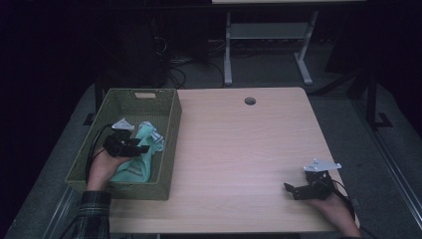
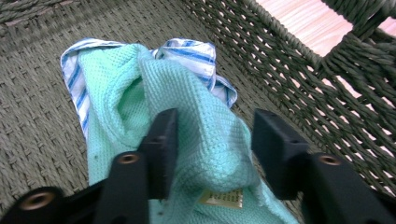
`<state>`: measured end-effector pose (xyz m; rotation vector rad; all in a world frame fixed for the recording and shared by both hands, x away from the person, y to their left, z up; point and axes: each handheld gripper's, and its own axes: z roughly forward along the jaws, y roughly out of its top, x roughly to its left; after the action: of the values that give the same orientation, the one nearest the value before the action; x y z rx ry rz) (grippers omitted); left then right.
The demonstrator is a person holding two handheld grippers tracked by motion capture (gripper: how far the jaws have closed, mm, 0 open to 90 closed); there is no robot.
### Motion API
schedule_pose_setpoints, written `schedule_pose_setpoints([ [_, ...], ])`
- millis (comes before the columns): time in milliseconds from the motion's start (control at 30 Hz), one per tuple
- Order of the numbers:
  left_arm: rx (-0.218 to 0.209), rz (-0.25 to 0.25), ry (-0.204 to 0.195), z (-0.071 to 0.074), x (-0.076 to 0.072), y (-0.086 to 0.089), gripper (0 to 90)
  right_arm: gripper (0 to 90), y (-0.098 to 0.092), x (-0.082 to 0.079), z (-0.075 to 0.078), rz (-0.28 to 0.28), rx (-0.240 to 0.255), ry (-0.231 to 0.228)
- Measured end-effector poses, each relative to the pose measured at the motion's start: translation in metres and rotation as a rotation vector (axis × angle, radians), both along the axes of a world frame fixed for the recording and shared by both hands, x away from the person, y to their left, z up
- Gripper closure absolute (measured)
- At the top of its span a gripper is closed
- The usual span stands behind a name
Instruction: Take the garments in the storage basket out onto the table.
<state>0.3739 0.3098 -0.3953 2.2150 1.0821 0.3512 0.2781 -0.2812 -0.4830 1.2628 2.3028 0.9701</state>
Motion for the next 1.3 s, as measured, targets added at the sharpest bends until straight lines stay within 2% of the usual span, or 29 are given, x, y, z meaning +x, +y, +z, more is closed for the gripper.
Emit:
schedule_pose_setpoints([
  [167, -0.012, 0.005, 0.018, 0.001, 0.000, 0.002, 71.9, 2.2, 0.000, 0.000, 0.000, 0.000, 0.000, 0.000],
  [333, -0.029, 0.025, 0.035, 0.002, 0.000, 0.003, 82.4, 2.2, 0.000, 0.000, 0.000, 0.000, -0.001, 0.000],
  [500, -0.034, 0.028, 0.037, 0.004, 0.000, 0.005, 83.5, 2.3, 0.000, 0.000, 0.000, 0.000, 0.000, 0.000],
  [667, -0.064, 0.040, 0.017, 0.009, -0.002, 0.008, 83.6, 2.3, 0.000, 0.000, 0.000, 0.000, -0.001, 0.000],
  [767, -0.103, 0.041, -0.010, 0.016, -0.004, 0.010, 83.6, 2.2, 0.000, 0.000, 0.000, 0.000, 0.000, 0.000],
  [1000, -0.140, 0.042, -0.047, 0.028, -0.008, 0.011, 83.6, 2.2, 0.000, 0.000, 0.000, 0.000, 0.000, 0.000],
  [1133, -0.178, 0.047, -0.071, 0.038, -0.011, 0.010, 83.7, 2.3, 0.000, 0.000, 0.000, 0.000, 0.000, 0.000],
  [1300, -0.188, 0.041, -0.082, 0.046, -0.011, 0.007, 83.7, 2.3, 0.000, 0.000, 0.000, 0.000, -0.001, 0.000],
])
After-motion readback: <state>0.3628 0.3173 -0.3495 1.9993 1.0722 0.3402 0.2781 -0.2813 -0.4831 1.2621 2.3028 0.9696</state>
